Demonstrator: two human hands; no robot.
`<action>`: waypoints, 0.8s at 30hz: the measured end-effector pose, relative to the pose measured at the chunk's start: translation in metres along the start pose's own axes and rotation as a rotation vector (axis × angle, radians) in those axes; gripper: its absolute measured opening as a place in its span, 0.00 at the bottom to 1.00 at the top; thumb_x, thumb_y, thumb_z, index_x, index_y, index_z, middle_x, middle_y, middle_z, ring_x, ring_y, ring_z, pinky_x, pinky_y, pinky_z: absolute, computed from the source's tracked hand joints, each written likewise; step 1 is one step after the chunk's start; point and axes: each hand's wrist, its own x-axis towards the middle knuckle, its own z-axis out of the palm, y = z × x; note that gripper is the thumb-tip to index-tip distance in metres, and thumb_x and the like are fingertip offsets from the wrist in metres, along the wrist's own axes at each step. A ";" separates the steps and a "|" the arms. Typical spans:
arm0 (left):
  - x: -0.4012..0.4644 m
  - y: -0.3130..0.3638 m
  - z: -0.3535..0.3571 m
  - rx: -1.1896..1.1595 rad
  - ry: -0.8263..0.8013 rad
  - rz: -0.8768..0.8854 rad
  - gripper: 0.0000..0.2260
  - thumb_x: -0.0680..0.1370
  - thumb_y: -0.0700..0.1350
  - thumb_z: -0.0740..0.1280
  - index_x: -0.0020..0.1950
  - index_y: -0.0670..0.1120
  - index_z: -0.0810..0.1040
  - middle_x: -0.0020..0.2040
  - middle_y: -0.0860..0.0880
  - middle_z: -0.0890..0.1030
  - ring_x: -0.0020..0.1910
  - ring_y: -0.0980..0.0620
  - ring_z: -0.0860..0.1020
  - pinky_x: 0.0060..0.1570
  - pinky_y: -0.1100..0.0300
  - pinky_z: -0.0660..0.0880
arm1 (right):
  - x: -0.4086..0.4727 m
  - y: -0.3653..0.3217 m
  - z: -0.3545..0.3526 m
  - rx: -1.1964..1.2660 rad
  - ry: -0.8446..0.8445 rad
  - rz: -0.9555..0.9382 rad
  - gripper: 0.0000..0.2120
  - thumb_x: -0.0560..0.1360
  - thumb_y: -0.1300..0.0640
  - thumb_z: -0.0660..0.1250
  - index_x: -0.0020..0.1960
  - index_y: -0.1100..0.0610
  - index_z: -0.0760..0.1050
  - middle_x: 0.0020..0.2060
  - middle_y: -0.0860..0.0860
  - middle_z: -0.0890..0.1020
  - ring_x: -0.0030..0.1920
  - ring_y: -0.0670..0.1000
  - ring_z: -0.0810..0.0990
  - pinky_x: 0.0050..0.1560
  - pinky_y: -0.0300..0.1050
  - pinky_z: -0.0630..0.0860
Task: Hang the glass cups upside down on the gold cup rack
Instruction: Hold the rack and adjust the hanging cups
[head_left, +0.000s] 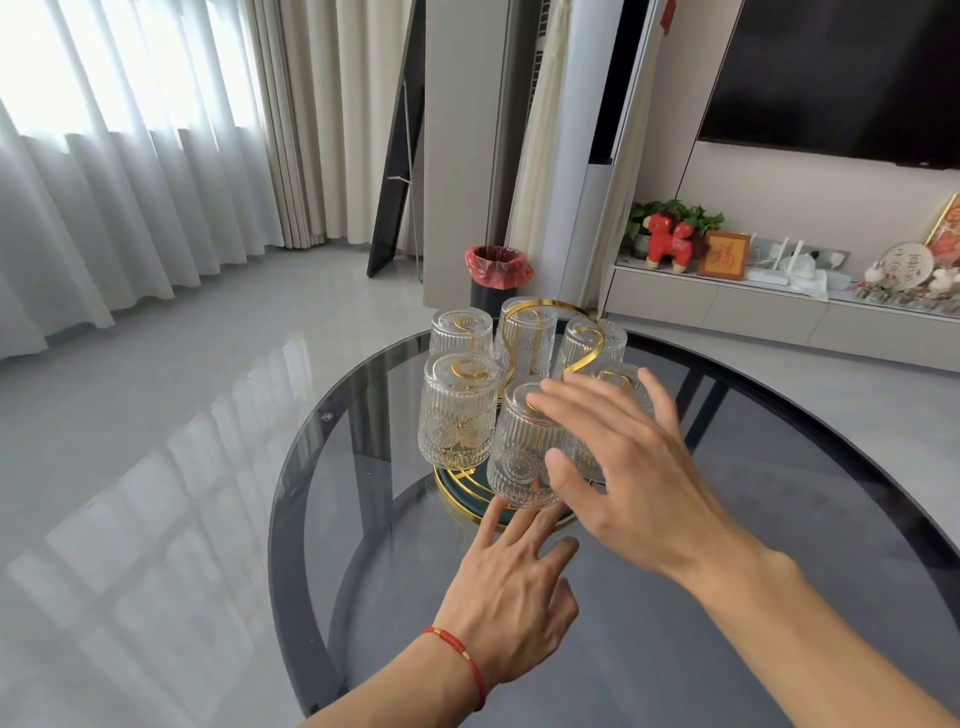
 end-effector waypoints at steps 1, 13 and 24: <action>0.000 0.000 0.000 0.001 -0.001 -0.001 0.20 0.79 0.52 0.55 0.69 0.52 0.74 0.76 0.50 0.67 0.75 0.47 0.63 0.76 0.40 0.54 | -0.001 0.000 0.000 0.002 0.006 0.000 0.25 0.82 0.44 0.55 0.75 0.50 0.74 0.74 0.47 0.77 0.78 0.47 0.68 0.79 0.70 0.49; -0.001 0.000 0.000 -0.015 0.008 0.000 0.19 0.79 0.51 0.56 0.68 0.51 0.74 0.77 0.49 0.66 0.75 0.47 0.64 0.77 0.40 0.53 | -0.010 0.002 -0.002 0.023 0.038 -0.025 0.23 0.83 0.45 0.56 0.74 0.50 0.76 0.74 0.47 0.77 0.77 0.48 0.71 0.78 0.72 0.51; 0.000 0.000 0.001 -0.009 0.011 0.002 0.20 0.79 0.52 0.55 0.69 0.51 0.75 0.79 0.49 0.66 0.78 0.47 0.61 0.78 0.41 0.51 | -0.013 0.000 -0.001 0.027 0.041 -0.051 0.23 0.82 0.46 0.58 0.74 0.51 0.76 0.74 0.49 0.77 0.77 0.49 0.71 0.80 0.68 0.50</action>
